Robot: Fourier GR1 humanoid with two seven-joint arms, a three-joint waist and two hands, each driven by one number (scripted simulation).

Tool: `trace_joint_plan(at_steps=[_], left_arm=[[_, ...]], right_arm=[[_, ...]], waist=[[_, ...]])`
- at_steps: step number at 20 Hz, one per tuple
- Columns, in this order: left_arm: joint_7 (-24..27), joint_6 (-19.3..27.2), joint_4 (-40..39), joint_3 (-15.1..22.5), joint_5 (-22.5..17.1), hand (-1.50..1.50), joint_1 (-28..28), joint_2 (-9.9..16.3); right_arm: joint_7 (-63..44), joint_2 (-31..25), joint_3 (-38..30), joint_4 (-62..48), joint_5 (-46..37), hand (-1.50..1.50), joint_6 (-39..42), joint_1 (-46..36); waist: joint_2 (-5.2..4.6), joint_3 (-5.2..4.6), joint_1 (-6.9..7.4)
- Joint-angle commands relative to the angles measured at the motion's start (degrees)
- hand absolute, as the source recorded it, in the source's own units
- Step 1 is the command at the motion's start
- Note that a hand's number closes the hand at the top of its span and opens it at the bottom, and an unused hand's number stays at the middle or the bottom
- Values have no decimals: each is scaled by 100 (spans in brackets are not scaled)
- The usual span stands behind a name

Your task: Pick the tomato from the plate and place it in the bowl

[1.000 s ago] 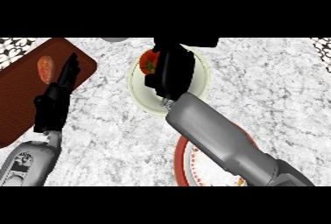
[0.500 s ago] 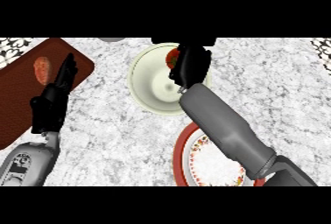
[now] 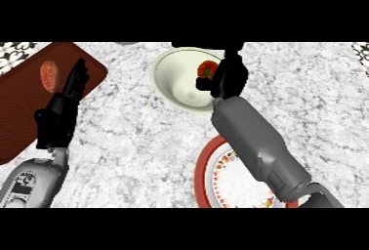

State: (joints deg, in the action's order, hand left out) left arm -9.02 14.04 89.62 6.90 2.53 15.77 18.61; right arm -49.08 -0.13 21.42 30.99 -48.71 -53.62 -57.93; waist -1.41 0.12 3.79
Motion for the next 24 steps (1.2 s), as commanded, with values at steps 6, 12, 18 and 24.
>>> trace_joint_plan(at_steps=[6, 12, 18, 24], left_arm=[[33, -160, 47, -182, -113, 0, -137, 46], [-173, -66, 190, -285, 79, 0, -153, 28], [246, -50, -160, -406, 187, 0, -481, -94], [-400, -283, 513, -513, 110, 0, -518, 85]], right_arm=[[1798, 13, -377, 313, 1373, -150, -1000, 154], [2755, 13, -628, 974, 2152, -150, -1053, 833], [2920, -61, -233, 2975, 2337, -150, -619, 2125], [3050, -475, 333, 5014, 2429, -150, -120, 3720]], waist=[[51, -4, -62], [111, -6, -279], [170, -12, -478], [178, -12, -455]])
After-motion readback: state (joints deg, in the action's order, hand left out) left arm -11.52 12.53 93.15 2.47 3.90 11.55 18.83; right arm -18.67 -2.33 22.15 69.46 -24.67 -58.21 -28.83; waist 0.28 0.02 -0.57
